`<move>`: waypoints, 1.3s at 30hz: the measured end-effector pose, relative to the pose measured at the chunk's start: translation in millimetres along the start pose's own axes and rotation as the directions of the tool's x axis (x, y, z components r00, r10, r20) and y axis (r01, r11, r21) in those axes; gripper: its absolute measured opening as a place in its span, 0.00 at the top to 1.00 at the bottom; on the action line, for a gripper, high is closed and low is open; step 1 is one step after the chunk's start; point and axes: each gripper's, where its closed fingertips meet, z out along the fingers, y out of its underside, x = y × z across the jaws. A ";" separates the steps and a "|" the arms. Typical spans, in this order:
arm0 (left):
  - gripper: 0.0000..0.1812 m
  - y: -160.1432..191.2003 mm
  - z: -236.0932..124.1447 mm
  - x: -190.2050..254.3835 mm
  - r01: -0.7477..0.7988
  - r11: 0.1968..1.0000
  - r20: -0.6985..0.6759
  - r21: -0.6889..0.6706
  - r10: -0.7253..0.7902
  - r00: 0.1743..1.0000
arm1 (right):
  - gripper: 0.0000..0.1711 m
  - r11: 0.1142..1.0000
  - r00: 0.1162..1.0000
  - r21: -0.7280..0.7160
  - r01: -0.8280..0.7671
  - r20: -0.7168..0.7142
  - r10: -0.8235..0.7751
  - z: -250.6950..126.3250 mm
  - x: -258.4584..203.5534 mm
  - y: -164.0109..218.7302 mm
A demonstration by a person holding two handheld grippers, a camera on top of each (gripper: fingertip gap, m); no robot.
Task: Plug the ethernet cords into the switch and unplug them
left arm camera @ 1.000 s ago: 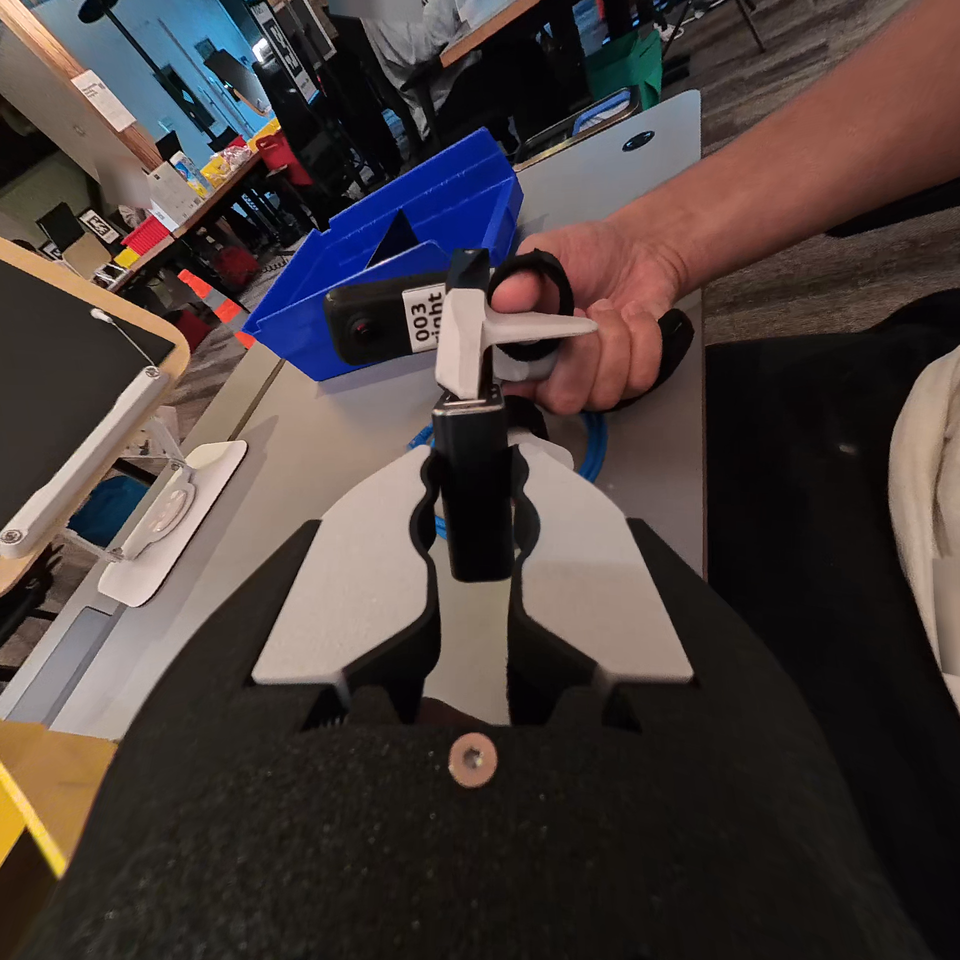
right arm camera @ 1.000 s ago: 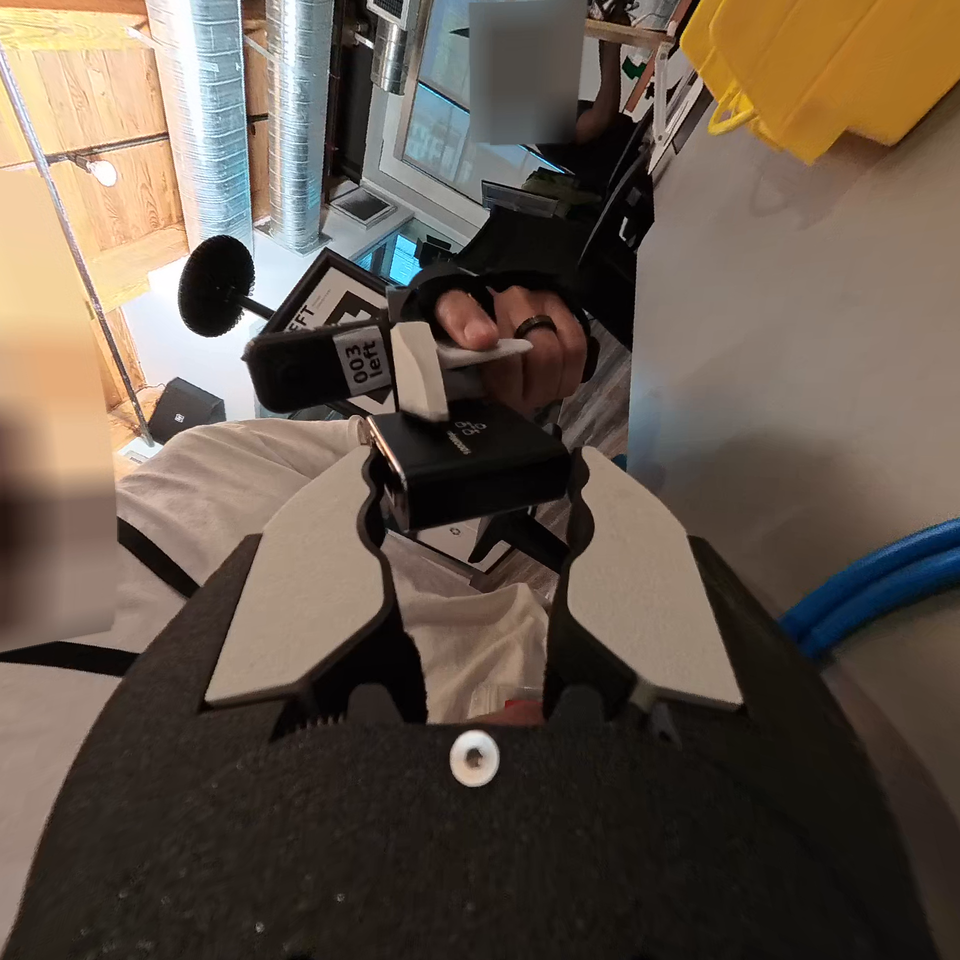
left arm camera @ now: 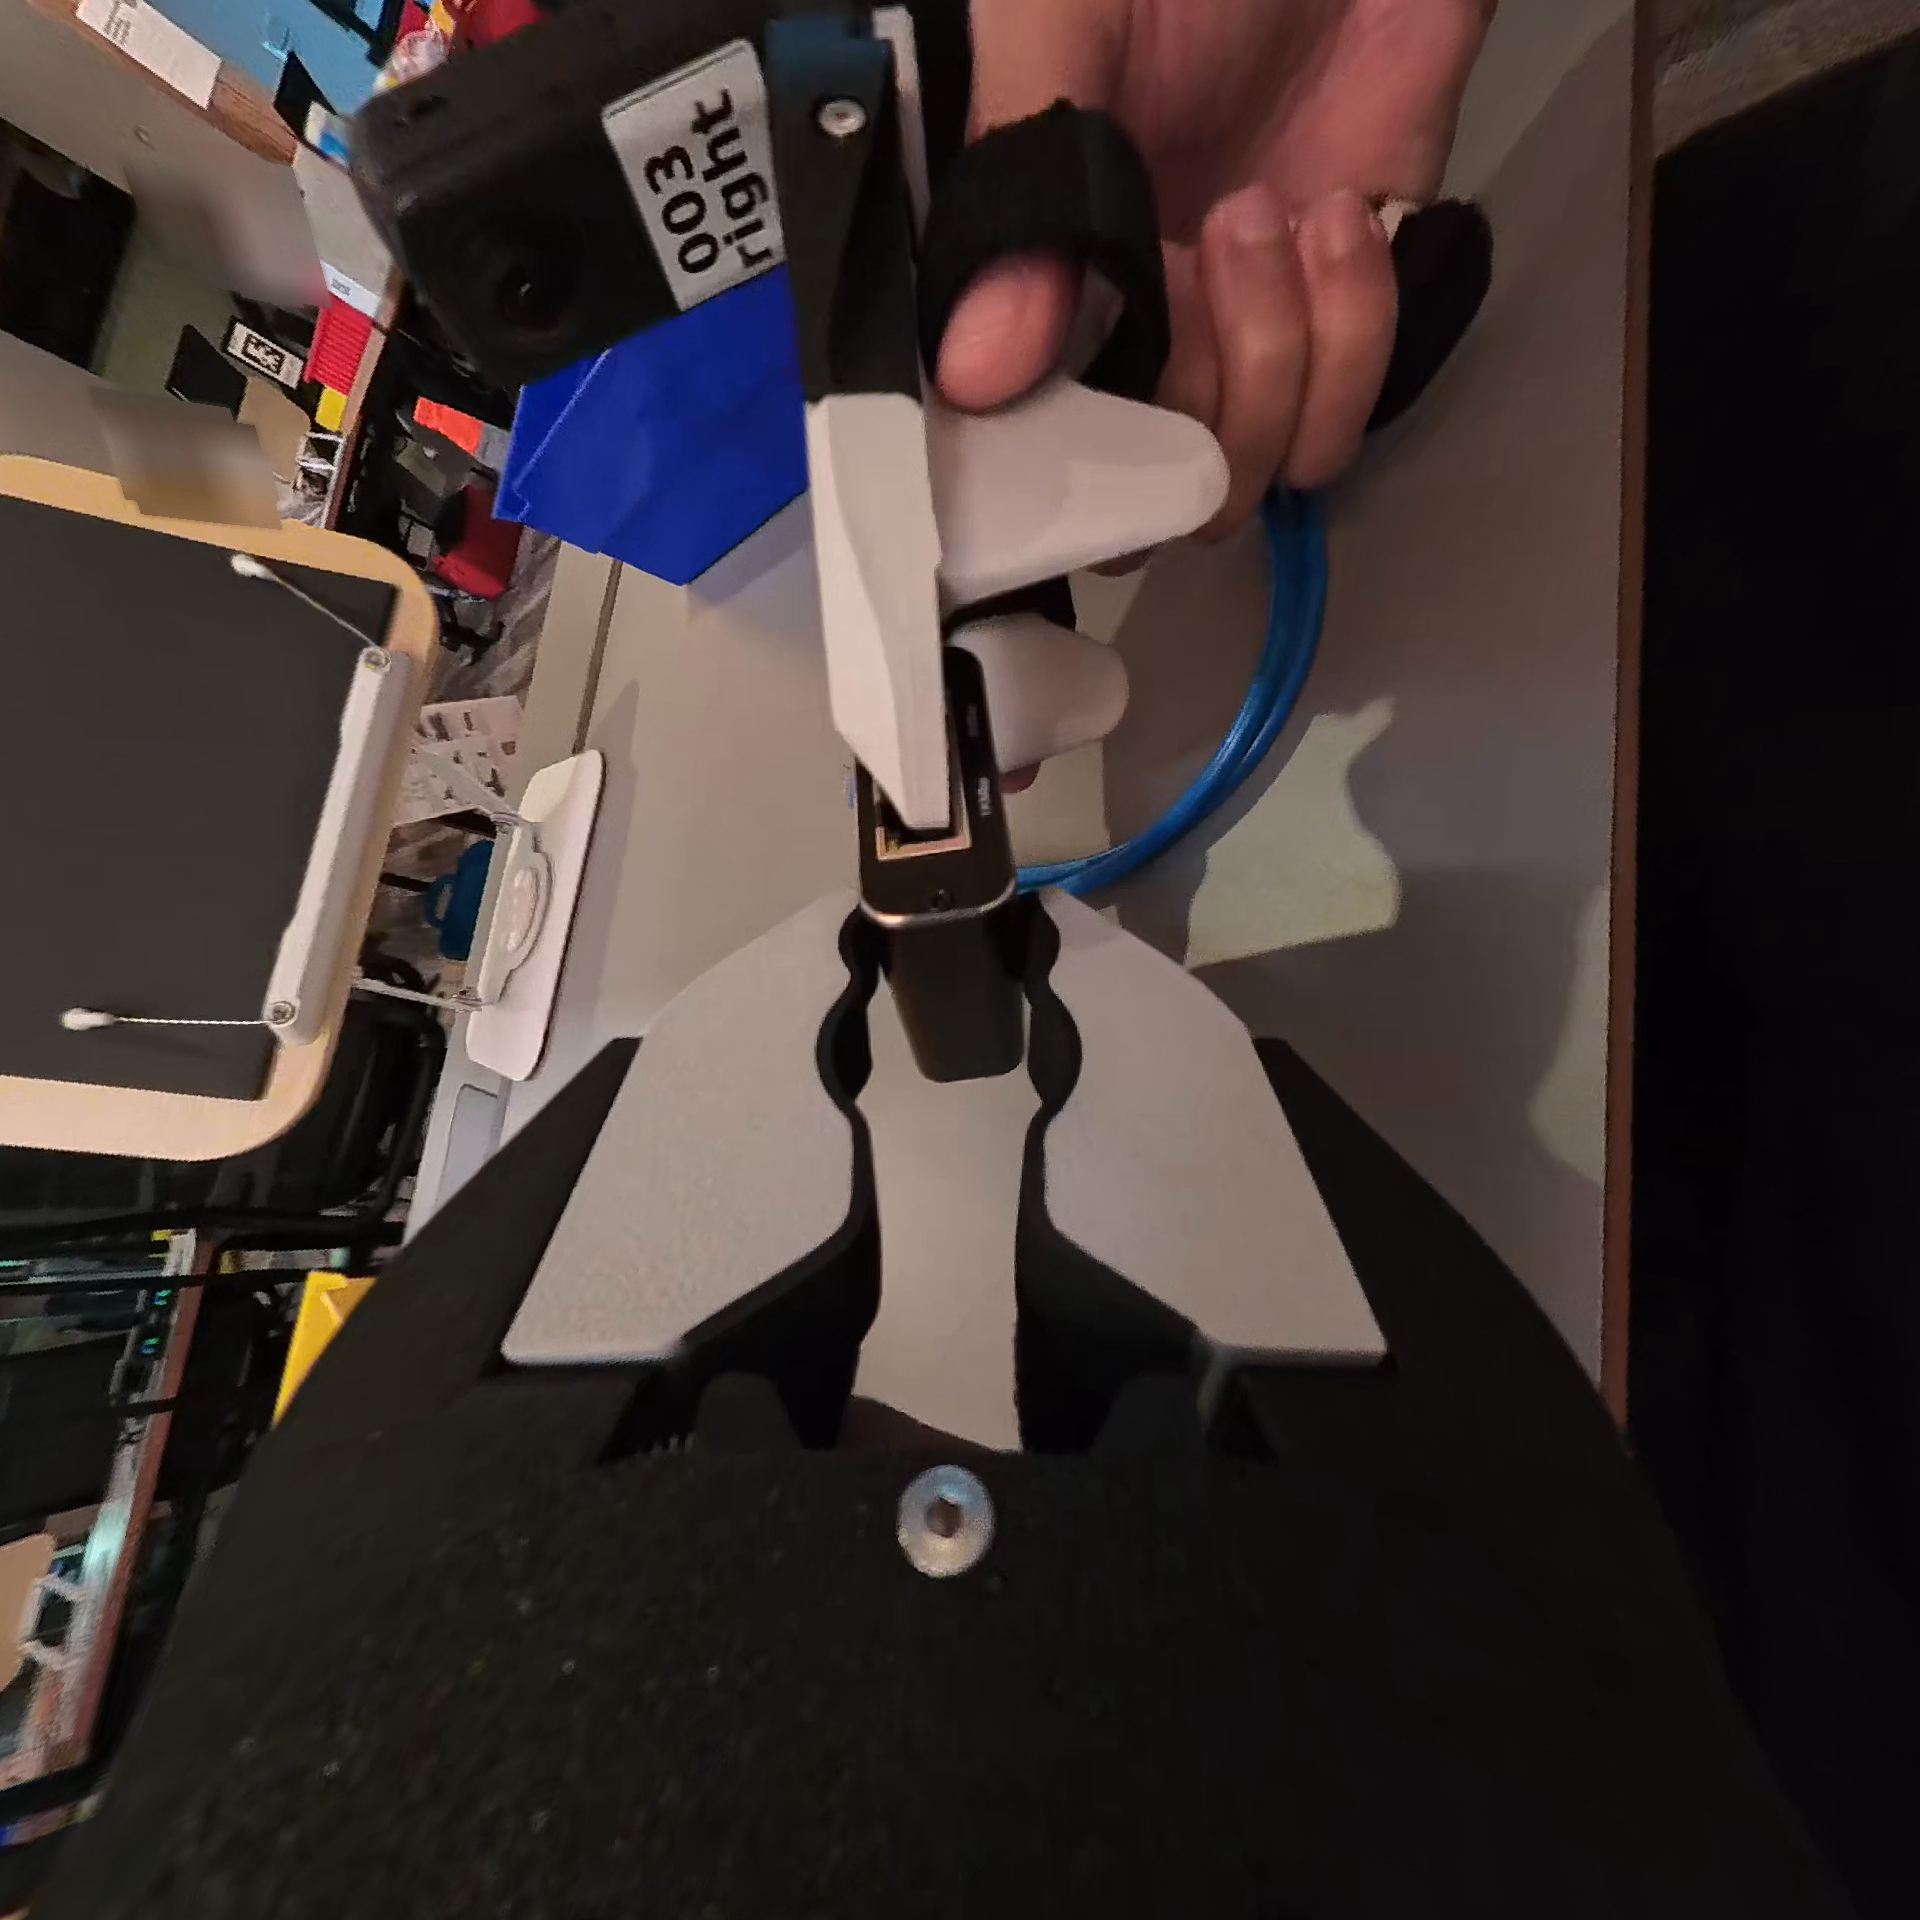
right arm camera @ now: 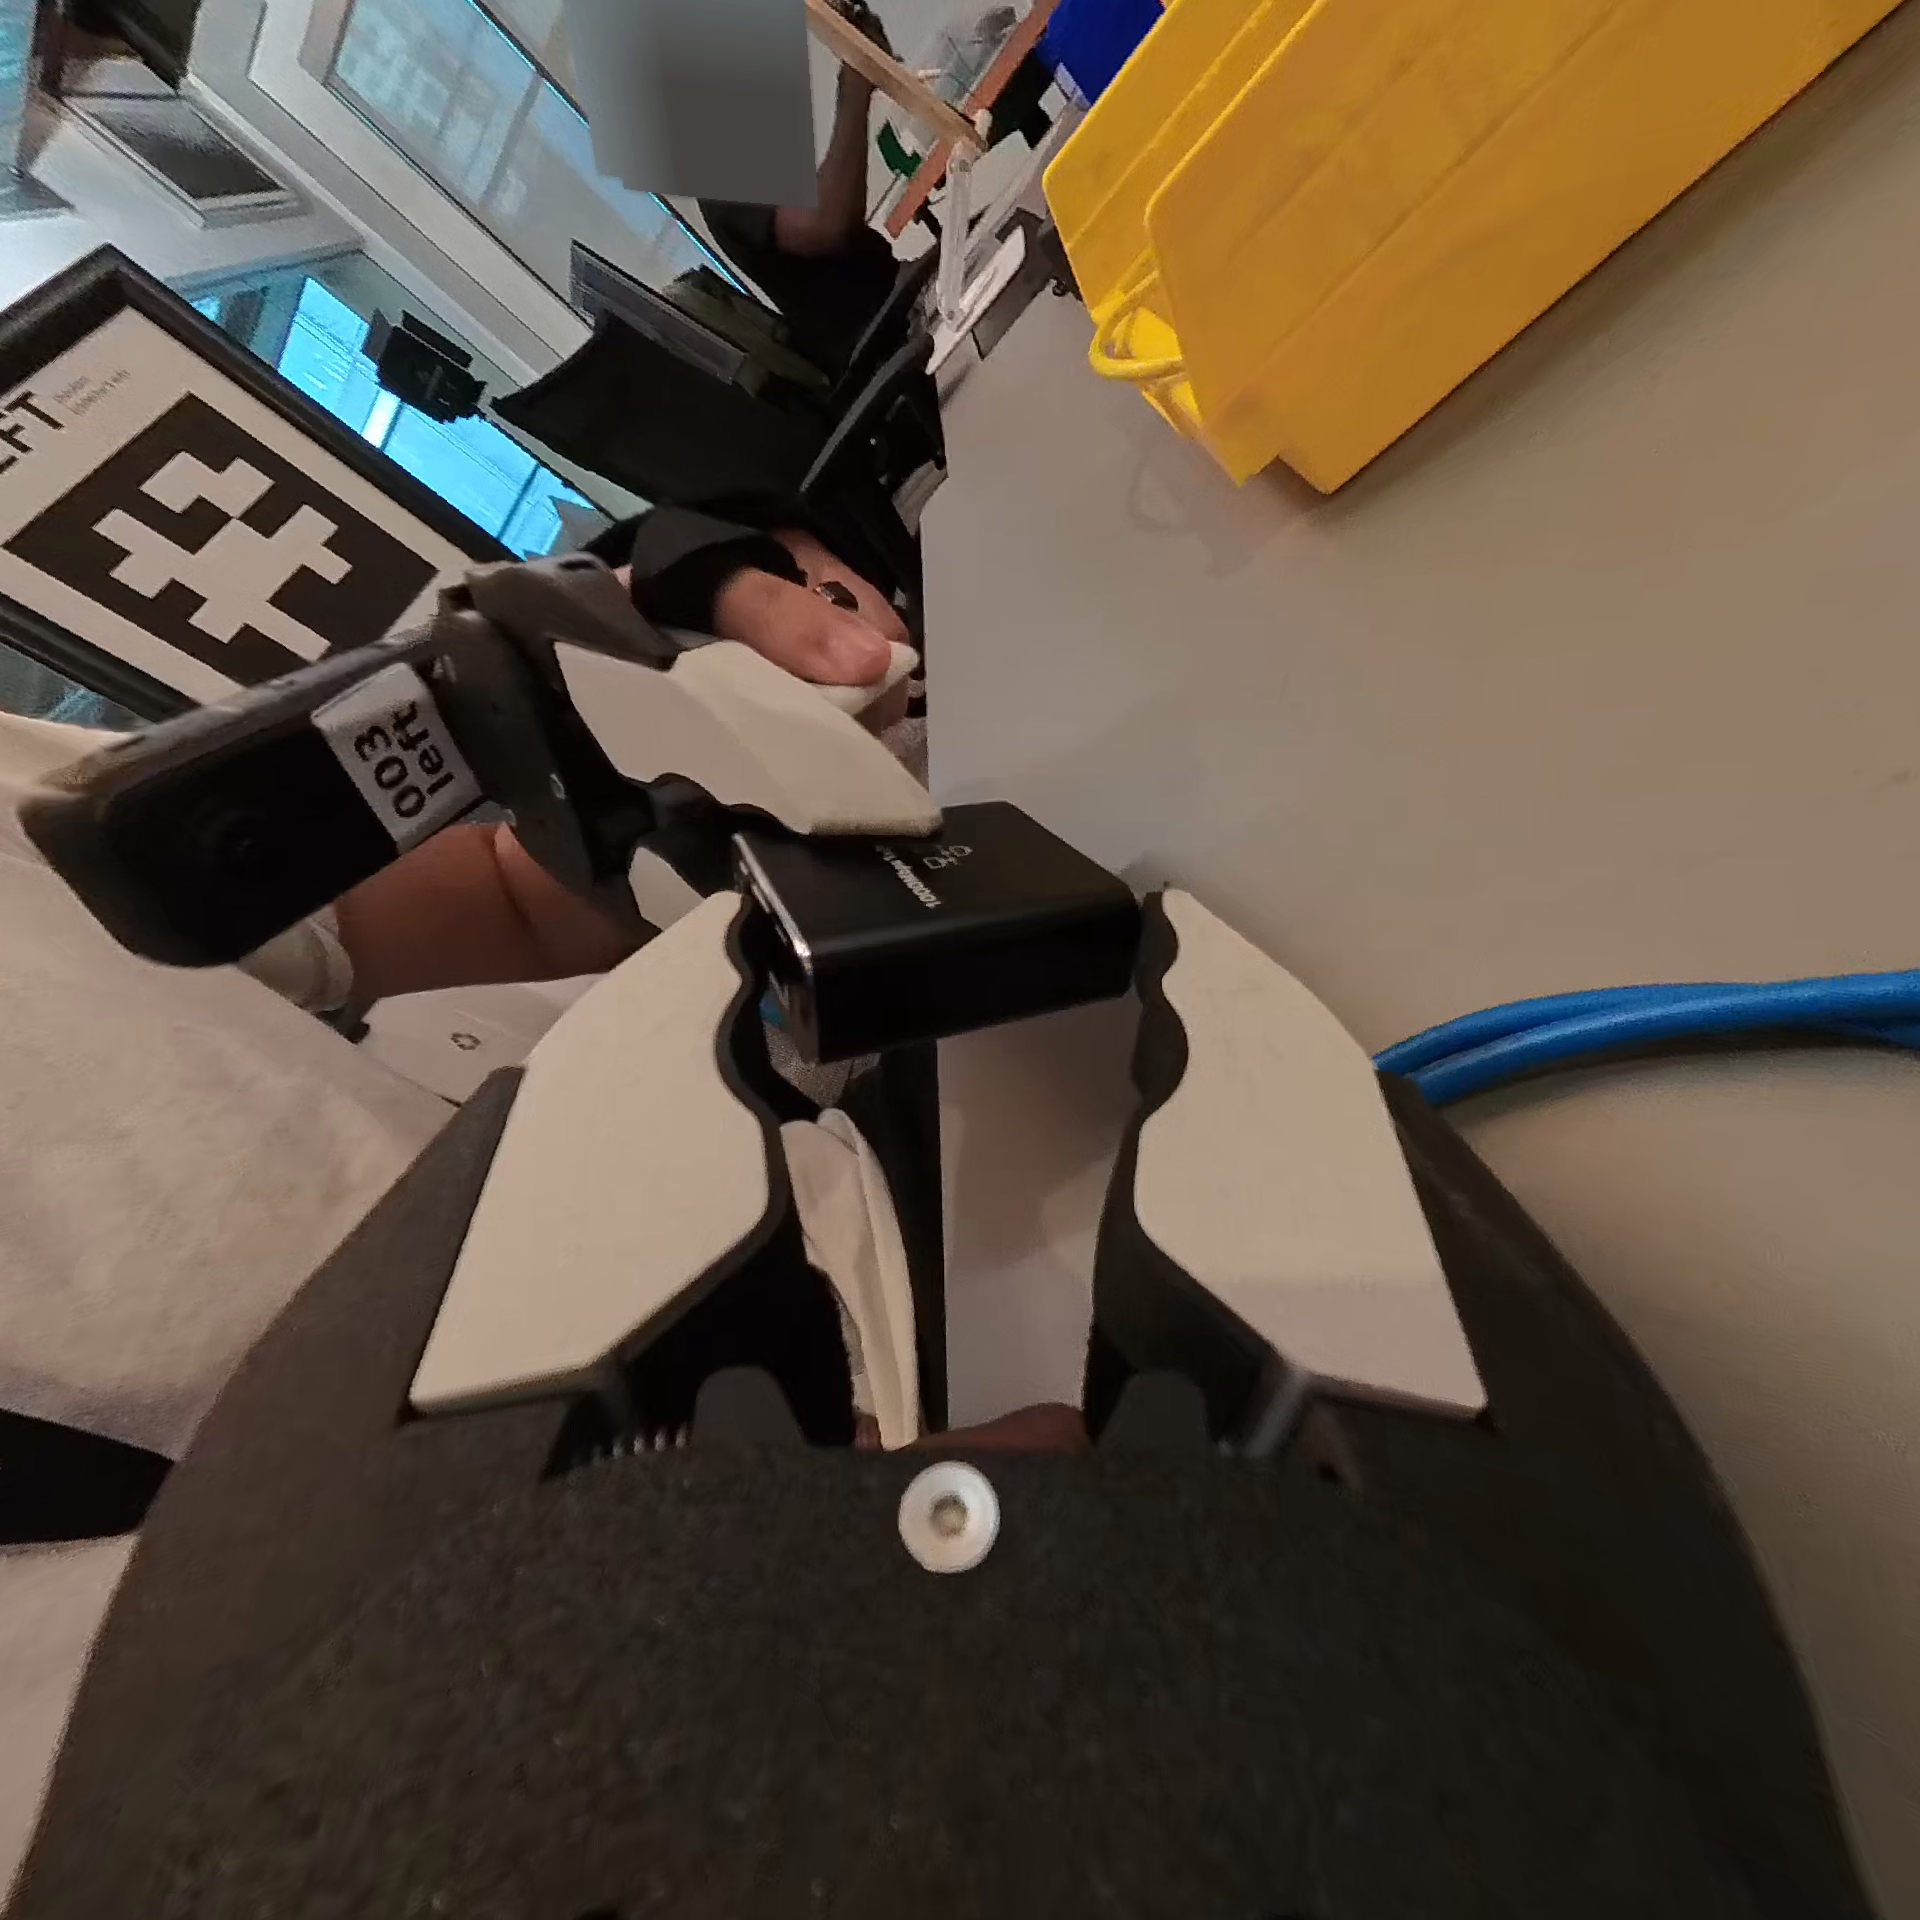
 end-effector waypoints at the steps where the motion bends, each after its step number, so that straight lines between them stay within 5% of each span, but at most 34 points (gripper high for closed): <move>1: 0.86 -1.7 -0.8 -1.1 0.018 1.000 -0.006 0.008 -0.018 1.000 | 0.60 1.000 1.000 0.012 0.011 0.009 -0.011 -0.8 -1.6 -1.5; 9: 0.86 12.5 -3.5 -17.9 0.018 0.997 0.068 -0.075 -0.013 0.998 | 0.63 0.988 0.998 0.146 0.052 0.011 -0.055 -27.7 -5.9 -26.6; 13: 0.86 45.7 -6.6 -37.6 0.166 0.972 0.179 -0.169 -0.136 0.974 | 0.70 0.971 0.978 0.228 0.072 -0.208 -0.023 -74.8 14.3 -48.9; 18: 0.86 83.5 -15.7 -48.6 0.320 0.910 0.342 -0.262 -0.223 0.913 | 0.72 0.978 0.705 0.069 0.198 -0.703 -0.093 -116.0 55.4 -32.1; 26: 0.86 85.1 -9.5 -44.7 0.313 0.925 0.324 -0.215 -0.234 0.917 | 0.81 0.928 0.355 -0.254 0.273 -0.870 -0.343 -122.1 103.4 -20.7; 39: 0.86 80.8 -8.1 -37.0 0.329 0.931 0.269 -0.157 -0.281 0.921 | 0.92 0.967 0.463 -0.246 0.061 -0.852 -0.246 -140.2 136.5 13.1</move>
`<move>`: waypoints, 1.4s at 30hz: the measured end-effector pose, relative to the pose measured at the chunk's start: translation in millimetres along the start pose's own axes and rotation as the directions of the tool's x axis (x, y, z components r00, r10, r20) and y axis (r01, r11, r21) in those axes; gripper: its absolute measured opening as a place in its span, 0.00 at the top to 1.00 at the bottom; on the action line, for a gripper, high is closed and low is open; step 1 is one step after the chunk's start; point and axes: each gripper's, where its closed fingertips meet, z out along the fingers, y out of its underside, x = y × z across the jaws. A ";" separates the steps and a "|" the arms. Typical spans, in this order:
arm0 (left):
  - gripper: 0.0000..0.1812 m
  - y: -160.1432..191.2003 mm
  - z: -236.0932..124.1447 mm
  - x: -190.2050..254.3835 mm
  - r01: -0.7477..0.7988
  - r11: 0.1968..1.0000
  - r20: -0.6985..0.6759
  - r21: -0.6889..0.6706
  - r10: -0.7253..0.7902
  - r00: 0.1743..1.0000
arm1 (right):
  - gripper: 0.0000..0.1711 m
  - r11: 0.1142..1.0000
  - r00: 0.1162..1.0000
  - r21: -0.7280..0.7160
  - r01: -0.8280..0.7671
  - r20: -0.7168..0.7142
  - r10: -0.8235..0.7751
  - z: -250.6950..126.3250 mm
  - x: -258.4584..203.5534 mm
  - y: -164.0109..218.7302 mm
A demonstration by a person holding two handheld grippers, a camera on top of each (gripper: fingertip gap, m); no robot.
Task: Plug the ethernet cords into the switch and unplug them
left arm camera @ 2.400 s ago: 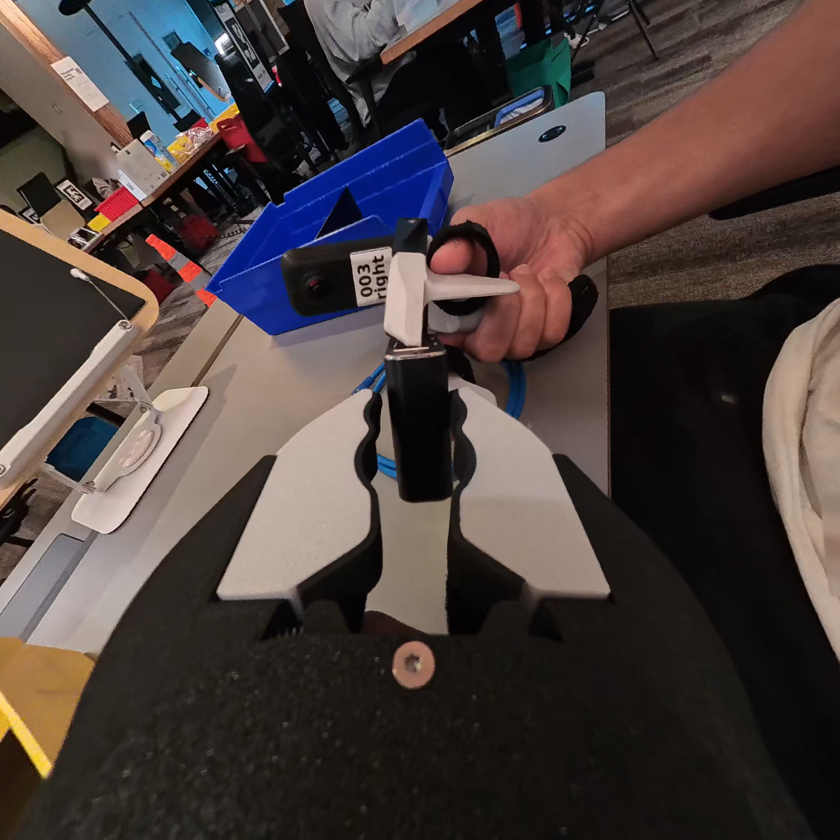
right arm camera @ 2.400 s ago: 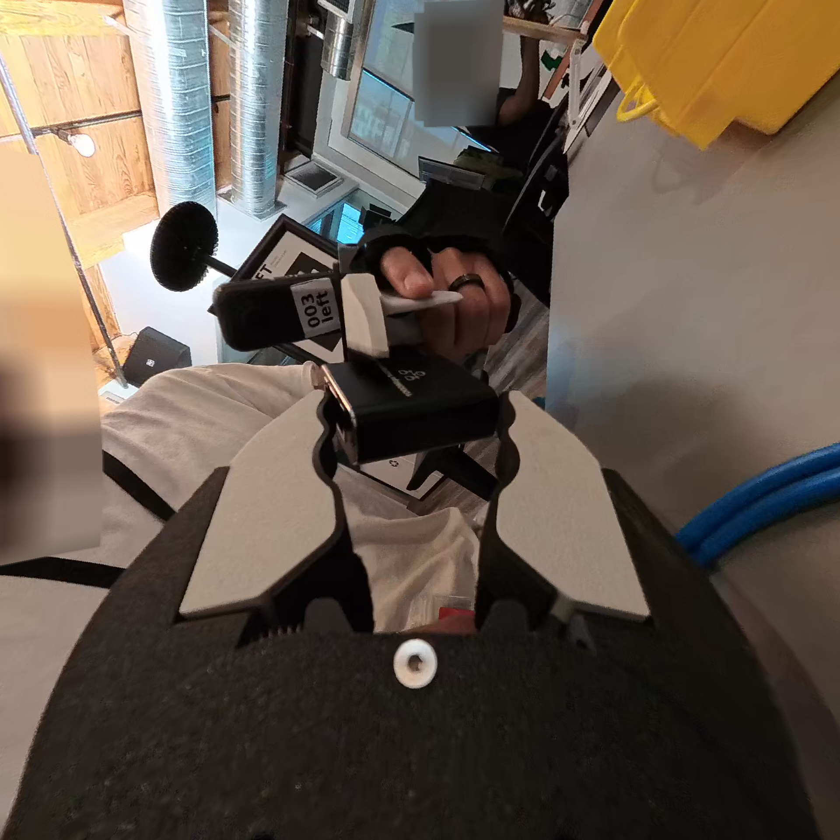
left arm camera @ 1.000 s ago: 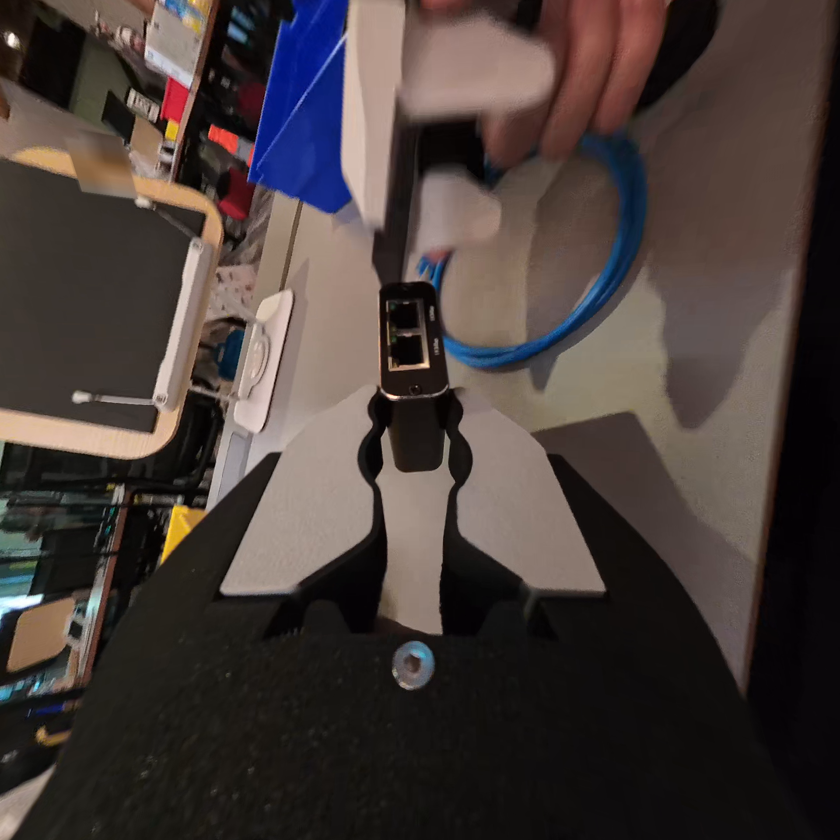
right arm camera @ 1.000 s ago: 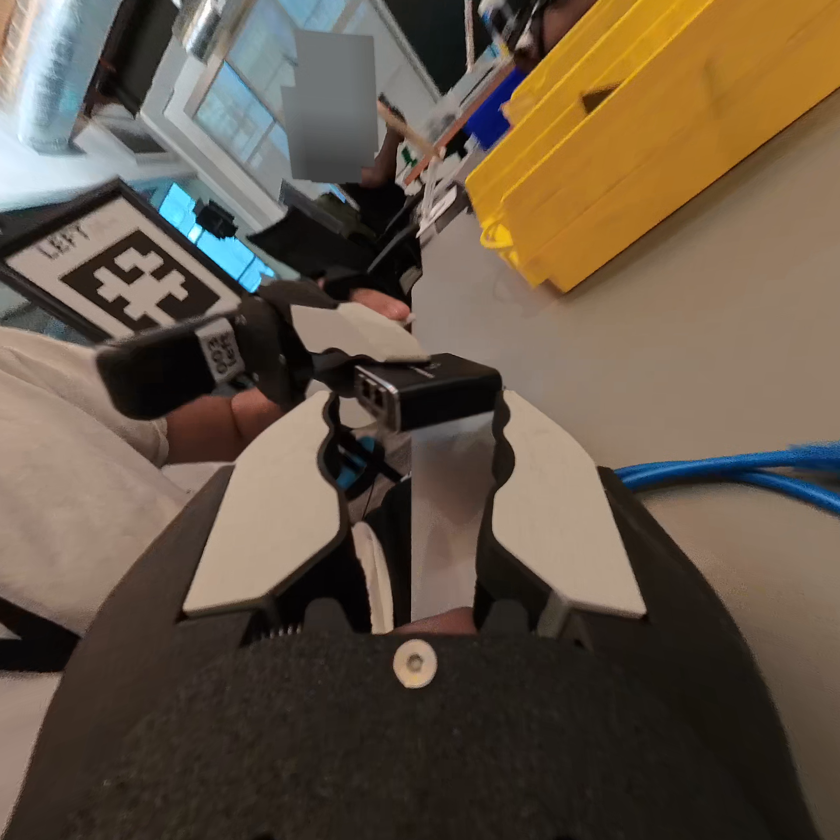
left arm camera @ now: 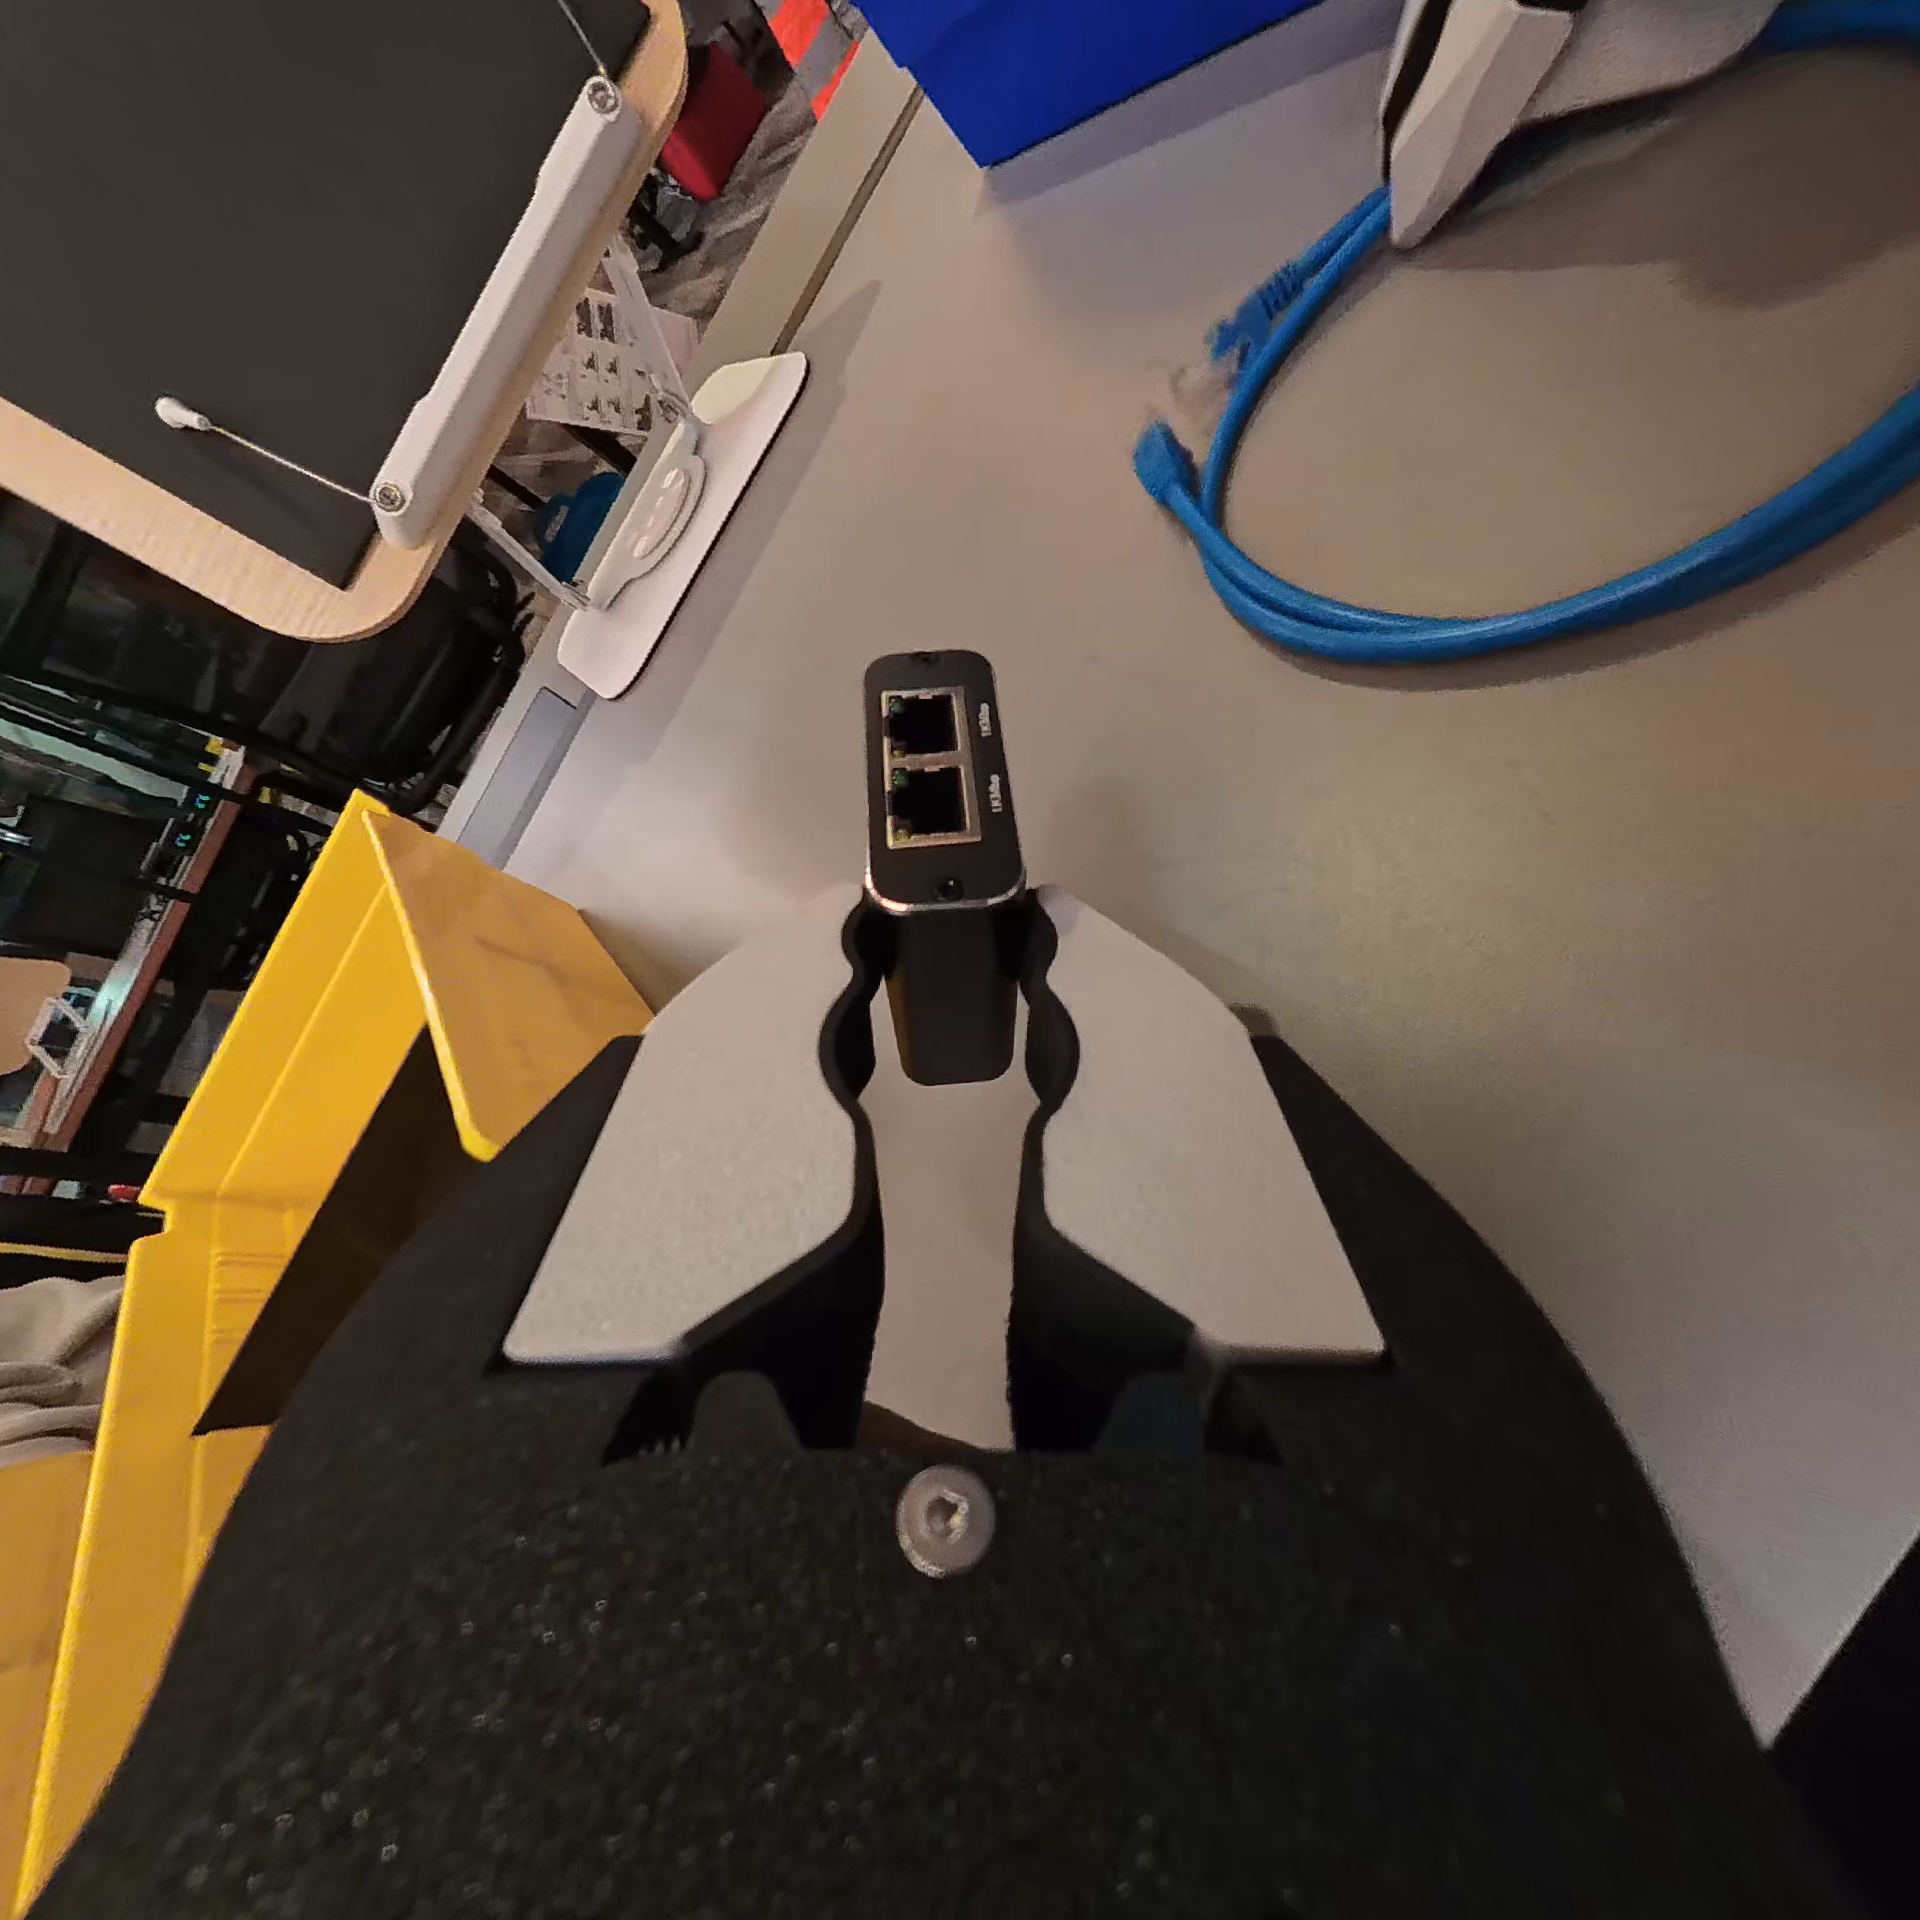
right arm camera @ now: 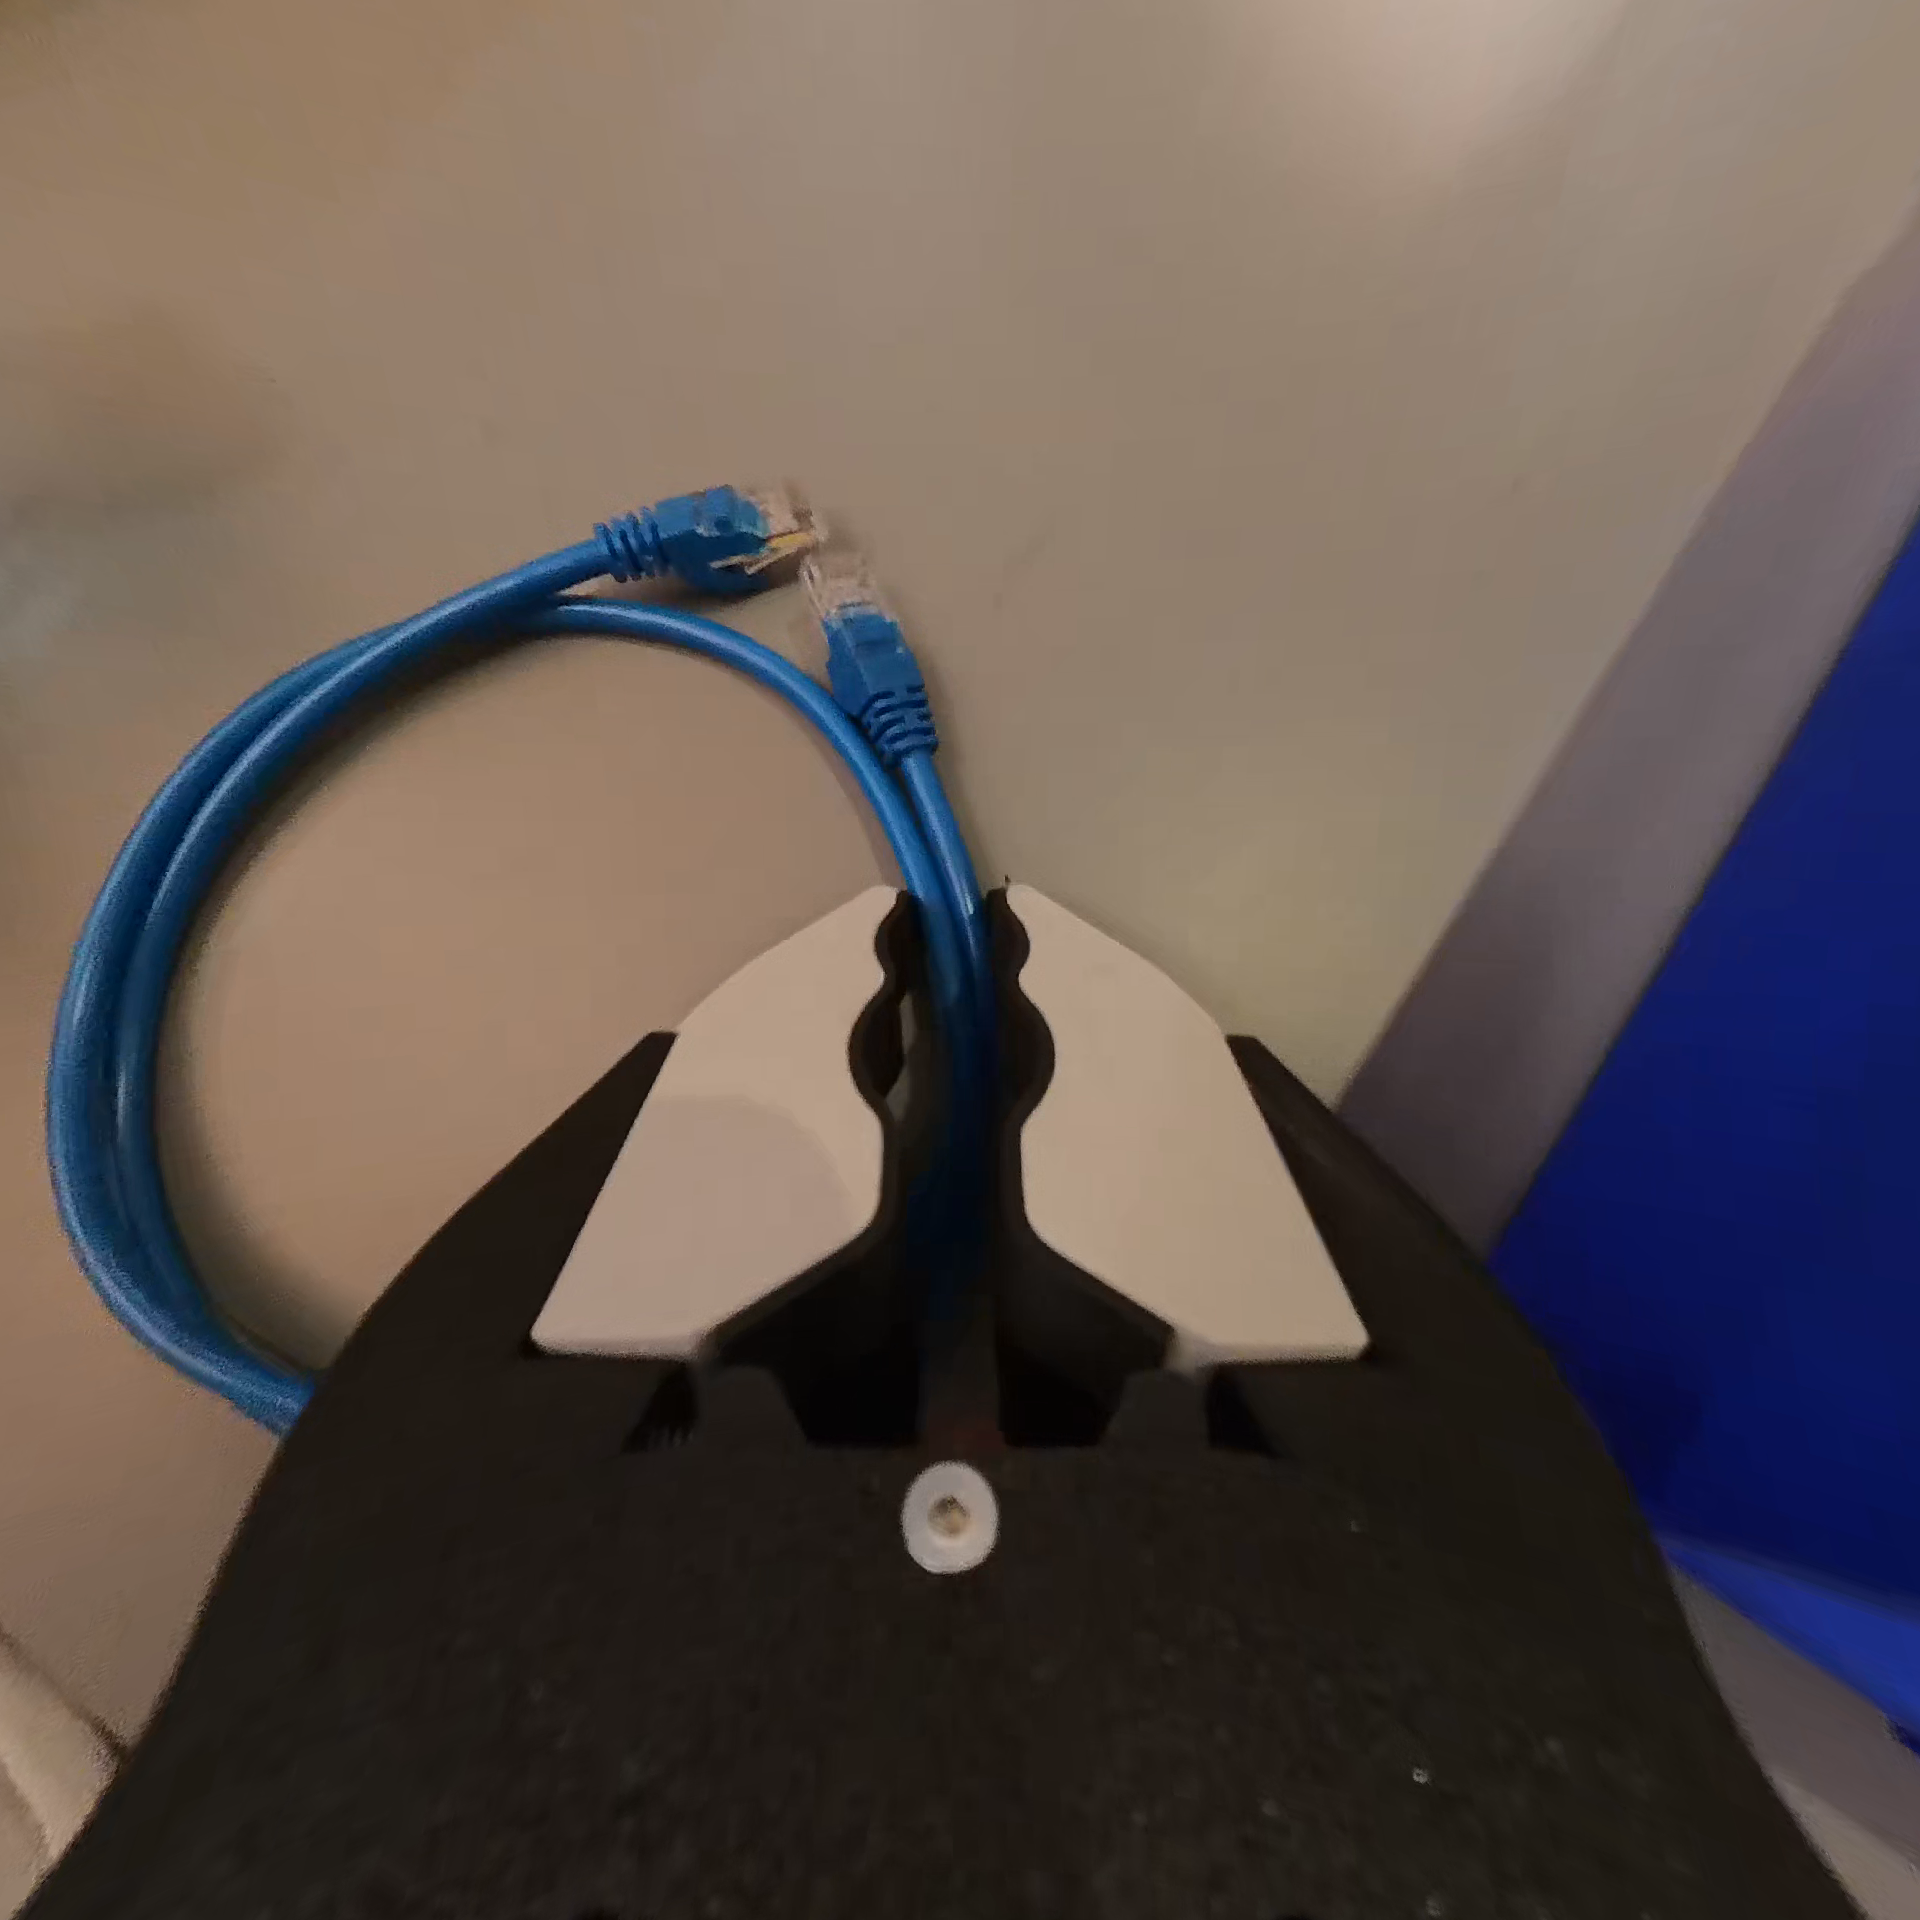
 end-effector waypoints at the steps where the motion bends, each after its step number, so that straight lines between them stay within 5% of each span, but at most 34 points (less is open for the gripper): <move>1: 0.86 -0.1 0.2 0.7 -0.007 1.000 0.000 -0.002 0.007 1.000 | 0.93 1.000 0.998 0.010 0.023 -0.057 -0.023 -3.4 7.6 -3.9; 4: 0.86 -2.3 -0.1 2.2 -0.012 1.000 0.001 0.000 0.012 1.000 | 0.93 0.960 0.903 0.157 0.230 -0.403 -0.150 -52.0 33.8 -51.7; 7: 0.86 -3.8 -0.2 3.1 -0.015 1.000 0.005 0.001 0.015 1.000 | 0.93 0.777 0.593 0.094 0.623 -0.705 -0.390 -105.2 12.6 -96.6; 9: 0.86 -3.7 0.1 3.0 -0.018 1.000 0.009 -0.002 0.018 1.000 | 0.93 0.617 0.401 -0.005 0.787 -0.756 -0.518 -106.7 -20.9 -102.5; 13: 0.86 -1.2 -1.8 -1.2 -0.020 1.000 0.028 -0.011 0.020 0.999 | 0.93 0.354 0.192 -0.058 0.933 -0.754 -0.629 -98.5 -89.3 -87.3; 19: 0.86 9.3 -5.5 -15.0 0.031 0.999 0.055 -0.027 -0.029 0.998 | 0.96 0.470 0.473 0.124 0.874 -0.442 -0.762 -79.3 -141.7 -34.4; 23: 0.86 12.7 -4.5 -15.9 0.048 0.998 0.046 -0.032 -0.047 0.998 | 0.97 0.598 0.598 0.057 0.800 -0.157 -0.786 -42.3 -143.3 9.1; 29: 0.86 12.2 -7.1 -14.9 0.039 0.999 0.043 -0.032 -0.038 0.998 | 0.94 0.834 0.812 0.200 0.514 0.200 -0.549 -36.5 -164.9 12.8; 32: 0.86 13.5 -6.6 -12.9 0.043 0.999 0.030 -0.030 -0.042 0.999 | 0.90 0.924 0.821 0.177 0.340 0.424 -0.383 -40.1 -177.0 11.9; 35: 0.86 14.8 -6.1 -11.2 0.039 0.999 0.023 -0.034 -0.038 0.999 | 0.87 0.949 0.812 0.179 0.258 0.492 -0.314 -37.6 -184.2 4.7; 42: 0.86 15.4 -4.2 -5.9 0.026 0.999 0.003 -0.038 -0.026 1.000 | 0.94 0.903 0.858 0.118 0.414 0.280 -0.430 -14.9 -162.0 13.0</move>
